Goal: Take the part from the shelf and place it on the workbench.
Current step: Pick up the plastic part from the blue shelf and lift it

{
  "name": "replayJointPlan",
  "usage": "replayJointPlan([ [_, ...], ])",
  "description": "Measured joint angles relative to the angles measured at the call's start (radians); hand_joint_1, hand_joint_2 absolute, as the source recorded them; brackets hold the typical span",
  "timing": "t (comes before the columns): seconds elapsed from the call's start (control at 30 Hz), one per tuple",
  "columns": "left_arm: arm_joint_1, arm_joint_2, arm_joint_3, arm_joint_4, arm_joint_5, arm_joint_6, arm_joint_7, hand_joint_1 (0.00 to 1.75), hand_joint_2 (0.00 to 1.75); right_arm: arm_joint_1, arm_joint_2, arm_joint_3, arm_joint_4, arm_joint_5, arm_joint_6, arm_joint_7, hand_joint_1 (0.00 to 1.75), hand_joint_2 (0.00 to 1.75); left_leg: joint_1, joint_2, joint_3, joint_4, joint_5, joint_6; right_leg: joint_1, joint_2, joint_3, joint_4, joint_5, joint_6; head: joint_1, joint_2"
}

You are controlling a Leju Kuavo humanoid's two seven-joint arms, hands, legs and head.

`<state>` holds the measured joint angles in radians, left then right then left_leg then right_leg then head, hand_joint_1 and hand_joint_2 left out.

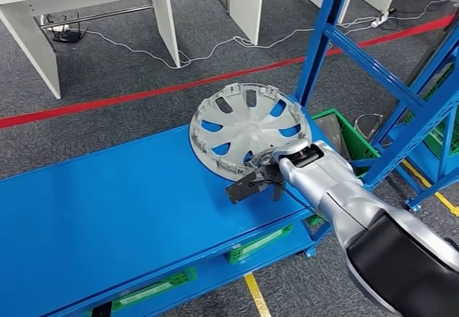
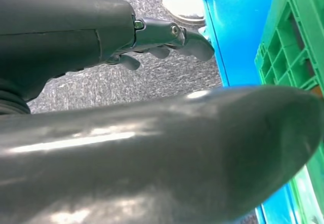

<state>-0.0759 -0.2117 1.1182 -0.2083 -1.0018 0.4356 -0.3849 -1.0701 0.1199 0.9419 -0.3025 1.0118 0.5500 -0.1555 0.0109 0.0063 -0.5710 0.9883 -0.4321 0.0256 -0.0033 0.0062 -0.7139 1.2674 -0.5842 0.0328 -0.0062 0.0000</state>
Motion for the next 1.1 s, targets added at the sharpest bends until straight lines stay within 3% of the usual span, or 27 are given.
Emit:
replayJointPlan([
  [0.03, 0.0, 0.001, 0.0, 0.0, 0.0, 0.0, 0.0, 0.0, 0.0, 0.001, -0.003, 0.005, 0.0, -0.003, 0.001, -0.002, 0.0, 1.75, 0.0, 0.001, 0.0, 0.0, 0.0, 0.0, -0.001, 0.0, -0.007, 0.016, 0.003, 0.001, 0.0, 0.0],
  [0.07, 0.0, 0.001, 0.0, 0.0, 0.0, 0.0, 0.0, 0.0, 0.0, 0.0, -0.005, 0.01, -0.001, -0.004, 0.001, -0.004, 0.0, 1.75, 0.0, 0.001, 0.0, 0.0, 0.0, 0.0, -0.002, -0.001, 0.008, -0.011, 0.026, 0.0, 0.0, 0.0],
  [0.17, 0.0, 0.001, 0.001, 0.0, 0.0, 0.0, -0.002, 0.0, 0.0, -0.005, -0.009, 0.023, -0.004, -0.013, 0.006, -0.013, 0.0, 1.75, -0.003, -0.001, 0.002, 0.004, -0.002, -0.007, -0.003, -0.004, 0.114, -0.206, 0.108, -0.008, 0.0, 0.0],
  [0.23, 0.0, 0.001, 0.001, 0.0, 0.0, 0.0, -0.003, 0.0, 0.0, -0.008, -0.012, 0.034, -0.009, -0.021, 0.009, -0.016, 0.0, 1.75, -0.006, -0.002, -0.001, 0.008, -0.002, -0.018, 0.0, -0.004, 0.147, -0.266, 0.116, -0.019, -0.002, 0.0],
  [0.33, -0.001, 0.002, 0.002, 0.0, 0.0, 0.0, -0.004, 0.0, 0.0, -0.009, -0.016, 0.043, -0.016, -0.033, 0.011, -0.018, 0.0, 1.75, -0.004, -0.003, -0.004, 0.015, -0.008, -0.036, -0.001, -0.003, 0.152, -0.273, 0.12, -0.037, -0.004, 0.0],
  [0.4, -0.001, 0.003, 0.002, 0.0, 0.0, 0.0, -0.005, 0.0, 0.0, -0.009, -0.017, 0.053, -0.019, -0.043, 0.013, -0.017, 0.0, 1.75, -0.002, -0.003, -0.033, 0.085, -0.054, -0.045, -0.006, -0.005, 0.155, -0.278, 0.123, -0.045, -0.008, 0.0],
  [0.47, 0.0, 0.003, 0.002, 0.0, 0.0, 0.0, -0.006, 0.0, 0.0, -0.008, -0.017, 0.062, -0.022, -0.053, 0.013, -0.016, 0.0, 1.75, 0.0, -0.004, -0.09, 0.219, -0.119, -0.052, -0.006, -0.007, 0.153, -0.277, 0.123, -0.048, -0.011, 0.0],
  [0.5, 0.001, 0.003, 0.003, 0.0, 0.0, 0.0, -0.006, 0.0, 0.0, -0.008, -0.018, 0.065, -0.023, -0.055, 0.013, -0.016, 0.0, 1.75, 0.001, -0.004, -0.113, 0.272, -0.137, -0.054, -0.006, -0.008, 0.153, -0.277, 0.123, -0.049, -0.01, 0.0],
  [0.53, 0.002, 0.003, 0.003, 0.0, 0.0, 0.0, -0.006, 0.0, 0.0, -0.008, -0.018, 0.068, -0.024, -0.057, 0.013, -0.016, 0.0, 1.75, 0.001, -0.004, -0.121, 0.293, -0.135, -0.054, -0.006, -0.008, 0.153, -0.277, 0.122, -0.049, -0.011, 0.0],
  [0.57, 0.002, 0.003, 0.003, 0.0, 0.0, 0.0, -0.006, 0.0, 0.0, -0.008, -0.018, 0.071, -0.025, -0.057, 0.013, -0.016, 0.0, 1.75, 0.001, -0.004, -0.112, 0.275, -0.115, -0.054, -0.006, -0.007, 0.155, -0.277, 0.122, -0.048, -0.011, 0.0],
  [0.67, 0.002, 0.005, 0.003, 0.0, 0.0, 0.0, -0.006, 0.0, 0.0, -0.01, -0.019, 0.077, -0.027, -0.057, 0.015, -0.016, 0.0, 1.75, 0.001, -0.004, -0.021, 0.082, -0.023, -0.048, -0.004, -0.005, 0.158, -0.275, 0.12, -0.043, -0.011, 0.0],
  [0.73, 0.001, 0.005, 0.003, 0.0, 0.0, 0.0, -0.006, 0.0, 0.0, -0.012, -0.02, 0.078, -0.028, -0.057, 0.016, -0.016, 0.0, 1.75, -0.001, -0.004, 0.009, 0.015, -0.012, -0.039, 0.0, -0.003, 0.155, -0.275, 0.12, -0.033, -0.01, 0.0],
  [0.8, 0.001, 0.006, 0.003, 0.0, 0.0, 0.0, -0.007, 0.0, 0.0, -0.013, -0.023, 0.08, -0.029, -0.057, 0.016, -0.015, 0.0, 1.75, -0.003, -0.003, 0.01, 0.01, -0.013, -0.027, 0.001, -0.001, 0.153, -0.277, 0.12, -0.021, -0.01, 0.0],
  [0.87, 0.0, 0.006, 0.003, 0.0, 0.0, 0.001, -0.007, 0.0, 0.0, -0.013, -0.027, 0.082, -0.029, -0.057, 0.017, -0.015, 0.0, 1.75, -0.001, -0.002, 0.011, 0.005, -0.009, -0.013, -0.001, -0.002, 0.139, -0.255, 0.103, -0.01, -0.007, 0.0],
  [0.9, -0.001, 0.006, 0.003, 0.0, 0.0, 0.001, -0.007, 0.0, 0.0, -0.013, -0.031, 0.083, -0.029, -0.057, 0.018, -0.015, 0.0, 1.75, 0.001, -0.001, 0.011, 0.002, -0.006, -0.007, -0.001, -0.002, 0.118, -0.215, 0.079, -0.006, -0.005, 0.0],
  [1.0, 0.0, 0.005, 0.003, 0.0, 0.0, 0.0, -0.007, 0.0, 0.0, -0.009, -0.037, 0.085, -0.029, -0.057, 0.019, -0.015, 0.0, 1.75, -0.001, 0.002, 0.005, 0.002, -0.003, 0.0, -0.002, -0.003, 0.018, -0.018, -0.005, 0.001, -0.002, 0.0],
  [1.03, 0.0, 0.005, 0.003, 0.0, 0.0, 0.0, -0.007, 0.0, 0.0, -0.008, -0.038, 0.086, -0.029, -0.057, 0.019, -0.015, 0.0, 1.75, -0.001, 0.003, 0.004, 0.002, -0.003, 0.0, -0.002, -0.003, 0.001, 0.013, -0.008, 0.001, -0.002, 0.0],
  [1.07, 0.0, 0.005, 0.003, 0.0, 0.0, 0.0, -0.007, 0.0, 0.0, -0.008, -0.039, 0.086, -0.029, -0.057, 0.019, -0.015, 0.0, 1.75, -0.002, 0.003, 0.004, 0.002, -0.003, 0.001, -0.002, -0.003, 0.004, 0.005, 0.009, -0.001, -0.002, 0.0],
  [1.1, 0.0, 0.005, 0.003, 0.0, 0.0, 0.0, -0.007, 0.0, 0.0, -0.008, -0.039, 0.086, -0.029, -0.057, 0.019, -0.015, 0.0, 1.75, -0.003, 0.003, 0.005, 0.002, -0.003, 0.0, -0.001, -0.003, 0.029, -0.045, 0.04, -0.005, -0.002, 0.0],
])
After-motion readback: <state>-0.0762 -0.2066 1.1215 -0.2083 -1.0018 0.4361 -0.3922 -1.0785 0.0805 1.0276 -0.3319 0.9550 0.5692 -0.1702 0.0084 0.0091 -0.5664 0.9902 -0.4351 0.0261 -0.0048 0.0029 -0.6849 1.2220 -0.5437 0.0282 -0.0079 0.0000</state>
